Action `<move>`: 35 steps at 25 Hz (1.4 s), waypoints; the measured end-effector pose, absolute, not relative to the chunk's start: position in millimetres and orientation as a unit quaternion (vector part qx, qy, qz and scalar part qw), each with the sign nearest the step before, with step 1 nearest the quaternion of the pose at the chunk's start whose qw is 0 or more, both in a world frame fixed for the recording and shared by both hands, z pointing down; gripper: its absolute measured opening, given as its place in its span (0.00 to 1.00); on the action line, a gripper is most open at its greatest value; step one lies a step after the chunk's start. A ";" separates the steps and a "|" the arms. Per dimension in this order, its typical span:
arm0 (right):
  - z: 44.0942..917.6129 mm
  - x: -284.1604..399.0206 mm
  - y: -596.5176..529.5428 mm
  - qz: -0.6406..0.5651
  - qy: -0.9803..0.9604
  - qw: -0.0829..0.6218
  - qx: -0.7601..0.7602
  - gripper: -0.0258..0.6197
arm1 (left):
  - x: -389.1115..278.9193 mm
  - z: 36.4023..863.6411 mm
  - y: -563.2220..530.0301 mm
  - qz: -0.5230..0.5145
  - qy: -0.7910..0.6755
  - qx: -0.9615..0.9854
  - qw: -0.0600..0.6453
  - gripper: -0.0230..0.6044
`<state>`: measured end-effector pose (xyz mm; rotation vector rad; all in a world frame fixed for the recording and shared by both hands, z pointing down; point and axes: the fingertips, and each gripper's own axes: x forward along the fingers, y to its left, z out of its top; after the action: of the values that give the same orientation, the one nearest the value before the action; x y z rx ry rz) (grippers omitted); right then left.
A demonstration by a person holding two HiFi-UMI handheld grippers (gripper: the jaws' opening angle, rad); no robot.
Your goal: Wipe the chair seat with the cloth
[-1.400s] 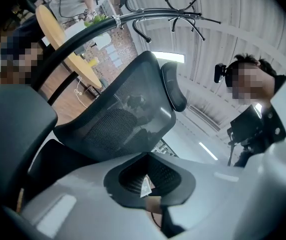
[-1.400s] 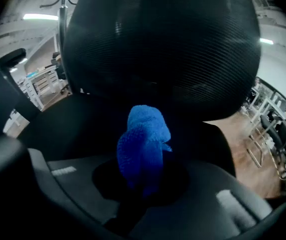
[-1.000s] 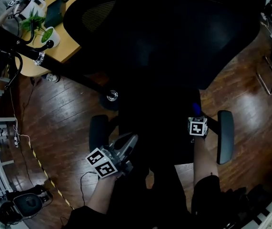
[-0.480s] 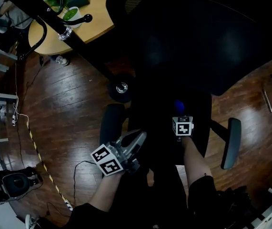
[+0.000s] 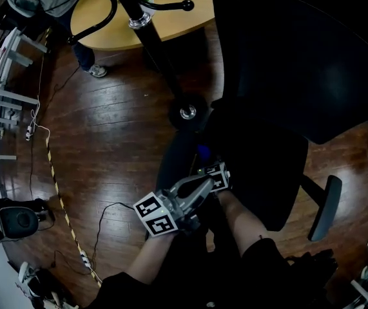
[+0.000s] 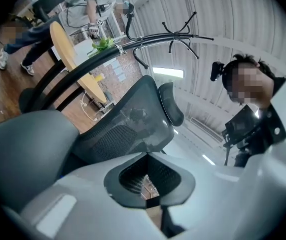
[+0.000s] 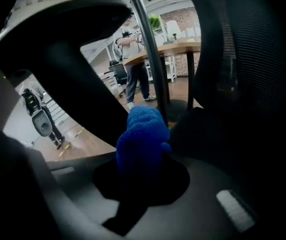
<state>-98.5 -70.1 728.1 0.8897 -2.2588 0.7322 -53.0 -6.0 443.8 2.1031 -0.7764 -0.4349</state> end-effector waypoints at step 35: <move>756.8 300.3 8.1 0.399 -0.610 0.301 0.615 0.09 | -0.8 456.8 -9.6 -0.113 -0.261 0.869 0.406 0.03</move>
<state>300.3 8.1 756.8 1.6328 -1.6173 1.0591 -0.8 -9.6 456.8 2.1923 -0.6576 -0.2839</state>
